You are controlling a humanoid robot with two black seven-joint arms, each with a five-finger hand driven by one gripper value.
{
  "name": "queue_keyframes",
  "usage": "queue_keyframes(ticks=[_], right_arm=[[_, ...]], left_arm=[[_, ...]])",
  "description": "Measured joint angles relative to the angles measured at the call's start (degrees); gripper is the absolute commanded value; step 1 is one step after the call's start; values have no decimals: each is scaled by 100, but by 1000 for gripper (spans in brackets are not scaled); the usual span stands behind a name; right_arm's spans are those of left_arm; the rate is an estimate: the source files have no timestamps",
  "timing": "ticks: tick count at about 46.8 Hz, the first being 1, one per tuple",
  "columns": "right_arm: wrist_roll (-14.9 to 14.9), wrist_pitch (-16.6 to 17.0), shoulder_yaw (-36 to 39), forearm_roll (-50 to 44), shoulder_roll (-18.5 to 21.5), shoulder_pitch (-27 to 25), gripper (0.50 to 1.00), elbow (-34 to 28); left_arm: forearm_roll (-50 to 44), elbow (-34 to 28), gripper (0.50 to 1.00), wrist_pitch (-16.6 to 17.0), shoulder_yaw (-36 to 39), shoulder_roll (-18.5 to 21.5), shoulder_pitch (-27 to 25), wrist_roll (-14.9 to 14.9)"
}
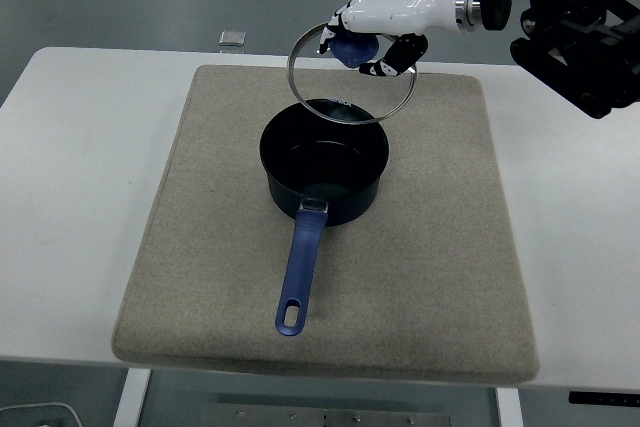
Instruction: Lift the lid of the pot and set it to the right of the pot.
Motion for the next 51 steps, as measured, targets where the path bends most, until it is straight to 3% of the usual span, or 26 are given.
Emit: queue_keyframes(ticks=[29,51], right_arm=[[0,-240,-536,-8,22,-321,500,-998],[0,-260,-567,-26,-64,-628,500,-1103]], left_arm=[[-2,-1,1000,0,0,0,0,0],[-2,-1,1000,0,1,0,-2,0]])
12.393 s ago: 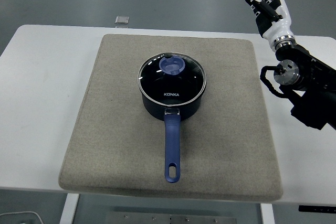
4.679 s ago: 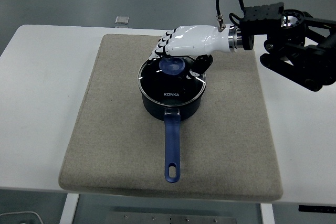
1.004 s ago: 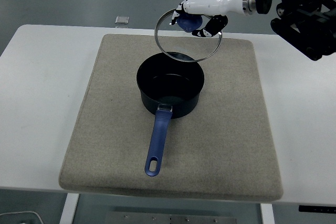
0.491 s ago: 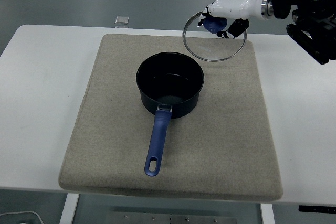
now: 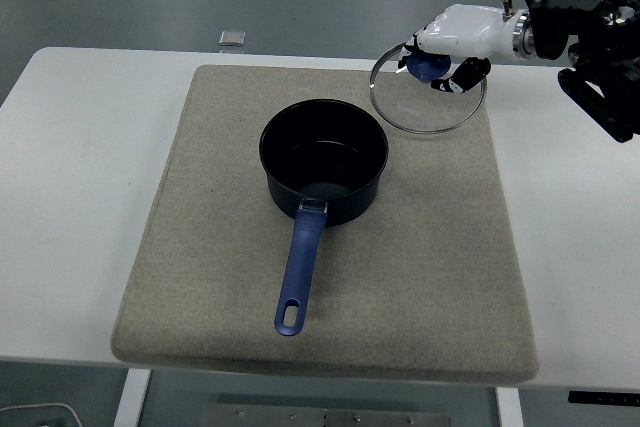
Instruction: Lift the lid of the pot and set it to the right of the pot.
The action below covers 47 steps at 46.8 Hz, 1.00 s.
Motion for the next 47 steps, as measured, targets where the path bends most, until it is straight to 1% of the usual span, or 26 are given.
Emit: queue_keyframes(ticks=[8,17,47], right_arm=[[0,-21,-177,1,-2,-49,500,-59],[0,-82,-218,11,-2,-141,500,-77],[-1,-76,-221,146,7,-397,500,-78]], left_arm=[[0,0,1000,0,0,0,0,0],[0,0,1000,0,0,0,1,0],[0,0,1000,0,-1,0,1,0]])
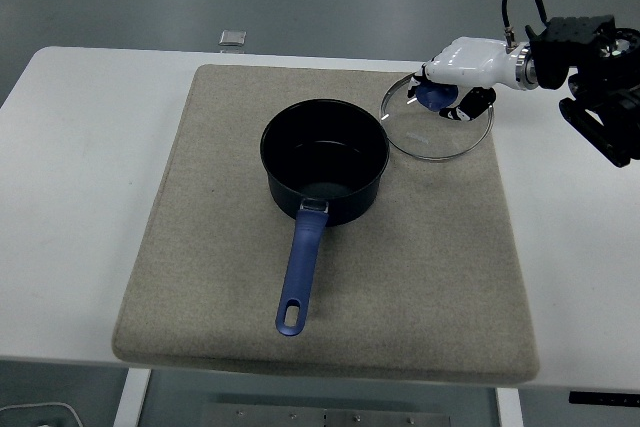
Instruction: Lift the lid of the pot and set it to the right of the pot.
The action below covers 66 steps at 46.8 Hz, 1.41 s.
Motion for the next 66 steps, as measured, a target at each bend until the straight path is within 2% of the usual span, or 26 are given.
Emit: queue_keyframes(ticks=[23,66], right_arm=[[0,-5,4,437,51,-190,500,-4],[0,-152,-6,592,97,-388,500,-37]], left_arm=[[2,0,1000,0,0,0,-2,0],[1,0,1000,0,1,0,-2,0]])
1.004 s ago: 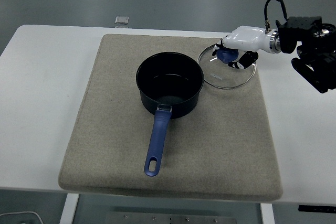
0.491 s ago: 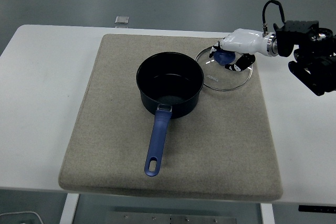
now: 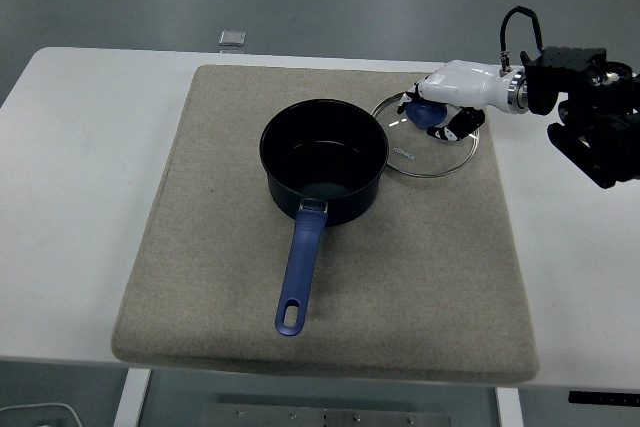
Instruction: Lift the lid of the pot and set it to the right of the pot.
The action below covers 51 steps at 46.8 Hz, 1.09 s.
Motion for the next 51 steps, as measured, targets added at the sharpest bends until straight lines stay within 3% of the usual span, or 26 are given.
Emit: queue_keyframes(ticks=[18,19,20,21,22,51], right_arm=[[1,-8,14,7,-1,-31,500,-7],[0,-1,19,22,-1,-31,591,-7],[1,14,19,47,-4,-31,750,-6],[0,35,19,85,-6,-31,869,-4],[0,58,19,134,-8,-31,903,-1],[2,167,-257,414,-30,35,903,64]], left_arm=[[0,0,1000,0,-1,0,2,0],[0,0,1000,0,-1,0,2,0],[0,0,1000,0,-1,0,2,0],[0,0,1000,0,-1,0,2,0],[0,0,1000,0,0,0,2,0],[-1,2,1000,0,-1,0,1,0]])
